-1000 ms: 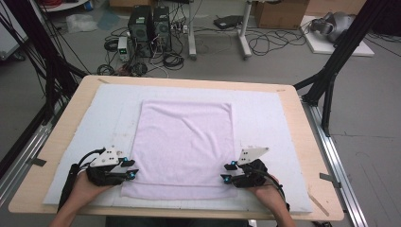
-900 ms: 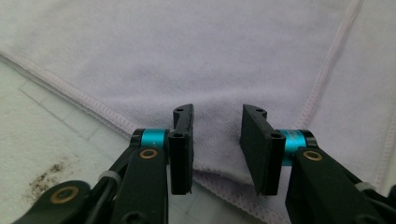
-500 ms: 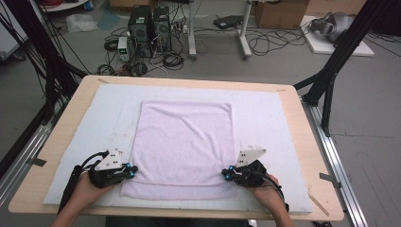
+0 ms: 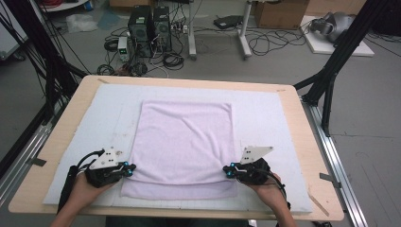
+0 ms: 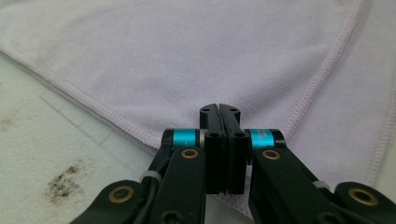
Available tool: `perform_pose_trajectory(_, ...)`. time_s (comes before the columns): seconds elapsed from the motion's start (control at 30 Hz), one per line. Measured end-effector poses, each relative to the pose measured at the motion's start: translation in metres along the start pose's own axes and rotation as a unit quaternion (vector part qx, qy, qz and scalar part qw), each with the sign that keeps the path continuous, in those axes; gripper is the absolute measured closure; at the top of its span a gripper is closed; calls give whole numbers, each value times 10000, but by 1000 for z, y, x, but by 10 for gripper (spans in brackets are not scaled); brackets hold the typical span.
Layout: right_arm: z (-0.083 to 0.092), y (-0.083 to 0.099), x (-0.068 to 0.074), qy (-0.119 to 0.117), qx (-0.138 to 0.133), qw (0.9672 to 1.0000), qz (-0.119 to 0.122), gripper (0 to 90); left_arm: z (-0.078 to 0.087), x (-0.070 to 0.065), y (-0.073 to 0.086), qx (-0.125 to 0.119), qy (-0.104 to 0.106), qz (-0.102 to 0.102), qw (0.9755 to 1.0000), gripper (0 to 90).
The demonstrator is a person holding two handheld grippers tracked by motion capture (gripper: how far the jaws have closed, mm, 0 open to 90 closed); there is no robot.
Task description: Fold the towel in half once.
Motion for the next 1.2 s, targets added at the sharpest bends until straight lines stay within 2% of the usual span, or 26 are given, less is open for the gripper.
perform_pose_trajectory(0.3, 10, -7, -3, -20, -263, 9996, -60, 875, 11, 5, -4, -299, -57, 214, 9993, 883)
perform_pose_trajectory(0.43, 13, -9, -4, -34, -321, 9994, -98, 874, 13, 6, -7, -342, -75, 209, 9992, 883)
perform_pose_trajectory(0.7, 10, -8, -2, -123, -222, 9995, -171, 870, 14, 5, -8, -341, -84, 191, 9992, 883)
perform_pose_trajectory(0.83, 16, -12, -4, -63, -336, 9993, -154, 871, 19, 6, -14, -404, -81, 216, 9989, 884)
perform_pose_trajectory(1.03, 28, -20, 6, -31, -431, 9991, 8, 872, 33, -4, -14, -447, -36, 177, 9988, 883)
perform_pose_trajectory(1.2, 27, -5, 21, -176, -189, 9997, 4, 867, 38, -20, 2, -258, 162, 131, 9994, 881)
Point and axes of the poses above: each handheld gripper's, and its own axes: z roughly backward along the jaws, y roughly out of its underside, x roughly to its left, the point moved 5 cm from there along -z, roughly forward along the jaws, and after that the axes turned 4 degrees about x, right-handed, at the moved point
